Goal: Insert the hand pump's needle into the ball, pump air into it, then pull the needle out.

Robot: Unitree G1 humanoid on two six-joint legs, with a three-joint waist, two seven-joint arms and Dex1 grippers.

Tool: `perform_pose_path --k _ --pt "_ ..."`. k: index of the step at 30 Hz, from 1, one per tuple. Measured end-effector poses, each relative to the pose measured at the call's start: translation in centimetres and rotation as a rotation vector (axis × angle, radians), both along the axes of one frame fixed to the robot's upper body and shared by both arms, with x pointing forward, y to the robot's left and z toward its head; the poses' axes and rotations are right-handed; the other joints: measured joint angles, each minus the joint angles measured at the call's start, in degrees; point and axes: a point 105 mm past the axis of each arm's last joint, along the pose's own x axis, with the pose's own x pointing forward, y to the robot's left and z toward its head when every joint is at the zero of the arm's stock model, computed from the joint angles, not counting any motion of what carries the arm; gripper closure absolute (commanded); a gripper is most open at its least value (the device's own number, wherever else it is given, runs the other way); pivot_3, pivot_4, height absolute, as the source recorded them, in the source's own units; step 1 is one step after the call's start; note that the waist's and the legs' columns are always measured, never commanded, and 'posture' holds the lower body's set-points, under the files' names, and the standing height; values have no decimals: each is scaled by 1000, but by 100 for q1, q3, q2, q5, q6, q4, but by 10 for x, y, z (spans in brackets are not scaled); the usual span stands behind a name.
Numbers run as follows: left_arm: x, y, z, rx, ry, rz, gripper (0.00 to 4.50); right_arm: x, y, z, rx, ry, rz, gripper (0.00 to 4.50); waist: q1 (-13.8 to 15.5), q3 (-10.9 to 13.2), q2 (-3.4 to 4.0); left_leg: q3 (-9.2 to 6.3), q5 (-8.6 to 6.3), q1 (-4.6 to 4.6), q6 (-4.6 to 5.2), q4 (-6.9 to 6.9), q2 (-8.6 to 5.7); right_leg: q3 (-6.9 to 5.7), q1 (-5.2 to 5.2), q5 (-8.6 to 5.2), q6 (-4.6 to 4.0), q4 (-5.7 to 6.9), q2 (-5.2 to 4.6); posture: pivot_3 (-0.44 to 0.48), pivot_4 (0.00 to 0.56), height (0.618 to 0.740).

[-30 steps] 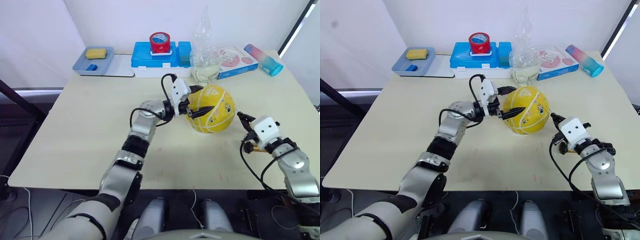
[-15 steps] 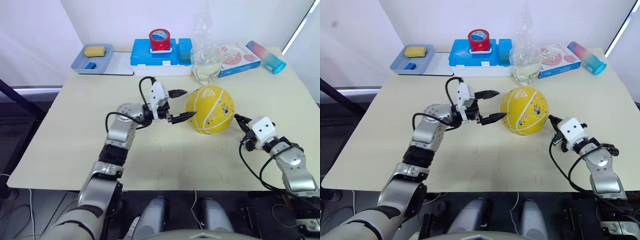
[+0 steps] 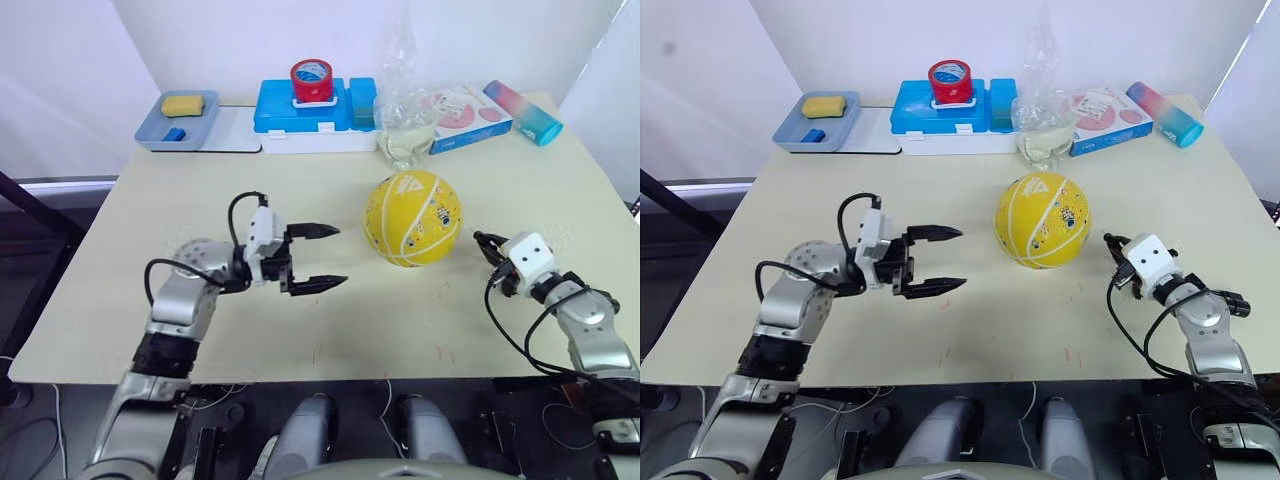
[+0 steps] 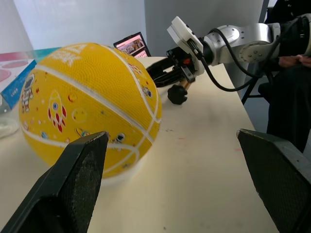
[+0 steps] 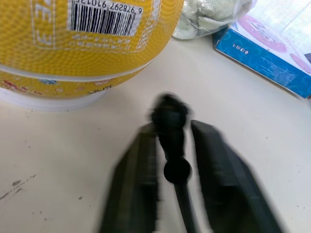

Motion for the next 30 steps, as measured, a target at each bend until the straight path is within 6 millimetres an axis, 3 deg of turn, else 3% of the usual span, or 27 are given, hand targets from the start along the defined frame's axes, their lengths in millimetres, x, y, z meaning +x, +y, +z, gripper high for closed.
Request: perform_pose_path --k 4,10,15,20,30 --pt "-10 15 -5 8 19 9 0 -1 -2 -2 14 9 11 96 -2 0 0 10 -8 23 14 0 5 13 4 -5 -8 31 0 0 150 739" --pt "-19 21 -9 17 22 3 0 -3 -5 -3 36 23 33 33 1 0 0 17 -8 61 15 -1 8 29 29 -9 -16 46 5 0 150 739" --pt "-22 26 -9 4 22 28 0 -15 -13 9 96 20 60 33 4 0 0 27 -8 70 15 -2 16 40 34 -9 -15 46 8 0 150 739" --pt "-22 28 -13 -5 34 66 0 -35 -15 19 224 35 131 33 5 0 0 31 -8 73 16 -2 23 45 35 -9 -16 46 13 0 150 739" --pt "-26 47 -35 -30 80 238 0 -85 -32 -1 348 202 251 33 -1 0 0 68 -10 88 17 -2 45 70 34 -9 -16 46 22 0 150 739"
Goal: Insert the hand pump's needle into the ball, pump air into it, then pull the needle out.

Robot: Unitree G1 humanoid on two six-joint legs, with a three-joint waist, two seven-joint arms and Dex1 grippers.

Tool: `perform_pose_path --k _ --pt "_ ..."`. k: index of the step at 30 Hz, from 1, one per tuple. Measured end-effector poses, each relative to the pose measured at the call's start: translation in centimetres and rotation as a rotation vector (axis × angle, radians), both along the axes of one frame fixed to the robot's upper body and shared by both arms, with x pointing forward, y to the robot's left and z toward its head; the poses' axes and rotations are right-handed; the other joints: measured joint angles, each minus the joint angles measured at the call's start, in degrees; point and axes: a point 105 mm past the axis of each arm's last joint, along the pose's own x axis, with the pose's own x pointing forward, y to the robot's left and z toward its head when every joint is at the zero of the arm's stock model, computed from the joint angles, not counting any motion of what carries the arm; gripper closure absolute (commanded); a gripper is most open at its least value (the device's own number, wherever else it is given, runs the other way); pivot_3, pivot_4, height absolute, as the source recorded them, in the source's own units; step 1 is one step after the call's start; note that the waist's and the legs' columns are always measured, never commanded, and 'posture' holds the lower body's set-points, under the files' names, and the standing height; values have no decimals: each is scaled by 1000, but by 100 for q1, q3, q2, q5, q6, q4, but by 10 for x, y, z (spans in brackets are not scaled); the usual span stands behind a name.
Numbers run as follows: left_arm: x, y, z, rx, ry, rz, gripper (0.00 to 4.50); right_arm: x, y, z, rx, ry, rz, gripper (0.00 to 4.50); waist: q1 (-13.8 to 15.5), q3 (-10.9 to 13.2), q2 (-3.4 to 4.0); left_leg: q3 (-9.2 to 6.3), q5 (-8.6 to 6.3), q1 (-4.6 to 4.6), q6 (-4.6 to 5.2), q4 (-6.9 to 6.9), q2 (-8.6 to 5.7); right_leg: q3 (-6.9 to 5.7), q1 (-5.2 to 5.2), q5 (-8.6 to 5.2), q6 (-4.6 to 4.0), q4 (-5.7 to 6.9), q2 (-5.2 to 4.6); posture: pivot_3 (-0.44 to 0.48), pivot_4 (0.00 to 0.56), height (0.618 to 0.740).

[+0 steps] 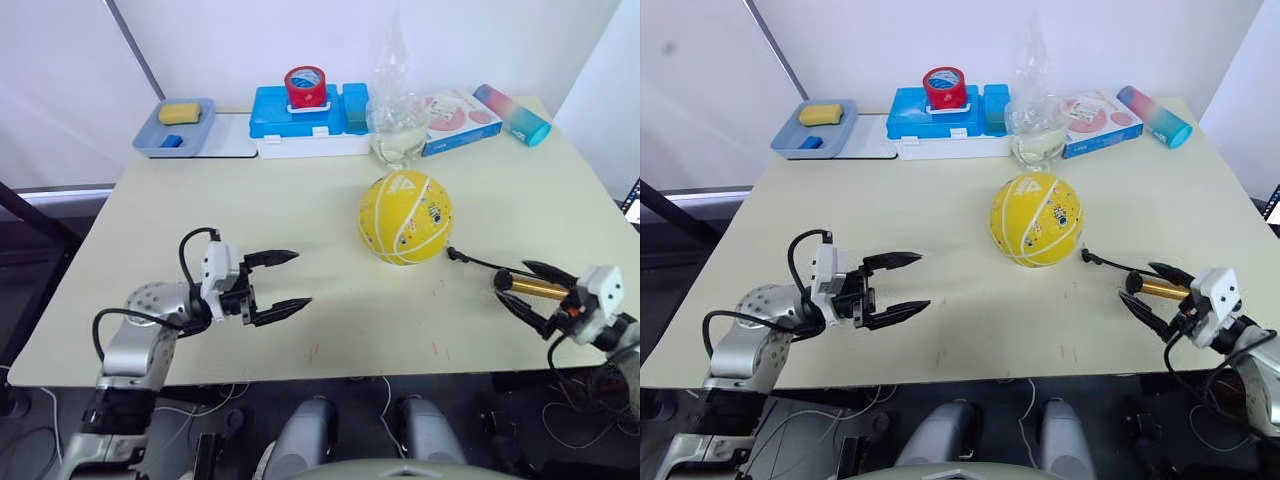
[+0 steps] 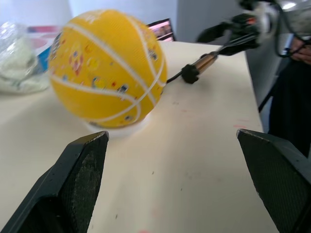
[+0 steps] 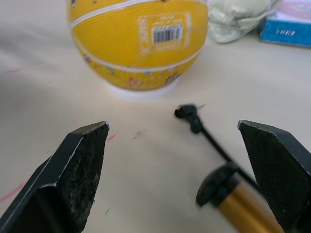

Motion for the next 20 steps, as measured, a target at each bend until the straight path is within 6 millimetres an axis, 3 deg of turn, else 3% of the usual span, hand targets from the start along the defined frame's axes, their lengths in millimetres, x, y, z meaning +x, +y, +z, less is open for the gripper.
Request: perform_pose_path --k 10,14,20 --pt "-18 26 -36 49 75 171 0 -25 -27 -16 -1 32 -73 33 39 -1 -1 19 -1 8 -1 1 11 9 -1 -6 -22 0 0 0 150 739" --pt "-13 43 -55 91 112 275 0 -37 -33 -29 13 52 -120 33 53 -1 0 20 -1 8 -1 1 12 9 -2 -6 -21 0 2 0 150 739" --pt "-11 51 -67 131 111 340 0 -40 -35 -32 7 47 -139 33 36 -1 -1 26 -1 9 -2 1 12 14 -3 -5 -22 0 1 0 150 739"
